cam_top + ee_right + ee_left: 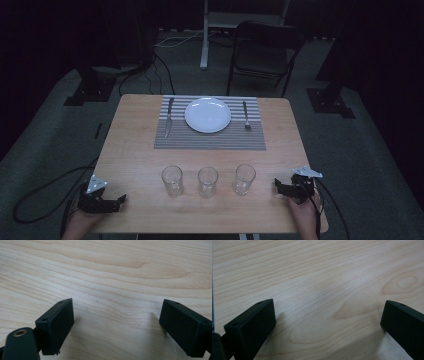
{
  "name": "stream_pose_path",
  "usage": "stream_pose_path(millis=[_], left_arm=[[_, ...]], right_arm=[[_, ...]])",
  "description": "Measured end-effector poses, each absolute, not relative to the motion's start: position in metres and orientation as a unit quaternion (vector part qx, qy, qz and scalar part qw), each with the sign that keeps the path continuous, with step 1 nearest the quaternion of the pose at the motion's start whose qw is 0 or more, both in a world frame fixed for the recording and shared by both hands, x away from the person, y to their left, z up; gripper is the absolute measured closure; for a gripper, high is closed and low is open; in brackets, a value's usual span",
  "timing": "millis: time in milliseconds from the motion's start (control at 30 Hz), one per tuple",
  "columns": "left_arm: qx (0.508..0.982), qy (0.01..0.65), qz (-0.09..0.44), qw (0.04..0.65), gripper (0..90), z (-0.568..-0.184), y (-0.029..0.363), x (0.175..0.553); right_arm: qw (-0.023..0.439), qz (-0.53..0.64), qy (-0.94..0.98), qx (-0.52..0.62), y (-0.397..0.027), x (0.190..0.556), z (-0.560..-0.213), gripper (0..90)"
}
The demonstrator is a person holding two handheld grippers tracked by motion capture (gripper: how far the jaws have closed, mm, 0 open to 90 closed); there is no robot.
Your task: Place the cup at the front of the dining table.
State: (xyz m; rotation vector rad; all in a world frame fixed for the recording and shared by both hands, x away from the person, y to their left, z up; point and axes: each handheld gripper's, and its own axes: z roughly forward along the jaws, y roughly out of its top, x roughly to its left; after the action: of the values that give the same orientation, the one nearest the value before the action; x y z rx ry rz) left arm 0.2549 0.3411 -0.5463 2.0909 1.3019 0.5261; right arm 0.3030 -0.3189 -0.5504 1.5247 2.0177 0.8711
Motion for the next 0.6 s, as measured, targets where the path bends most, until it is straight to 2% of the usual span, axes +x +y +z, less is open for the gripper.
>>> stream_pose_path(millis=[600], left_arm=[[0.801,0.476,0.191,0.309,0.3,-0.5459,0.3433,0.2538]], right_arm=[[0.231,0.317,0.734,0.555,-0.3189,0.3029,-0.5504,12.1]])
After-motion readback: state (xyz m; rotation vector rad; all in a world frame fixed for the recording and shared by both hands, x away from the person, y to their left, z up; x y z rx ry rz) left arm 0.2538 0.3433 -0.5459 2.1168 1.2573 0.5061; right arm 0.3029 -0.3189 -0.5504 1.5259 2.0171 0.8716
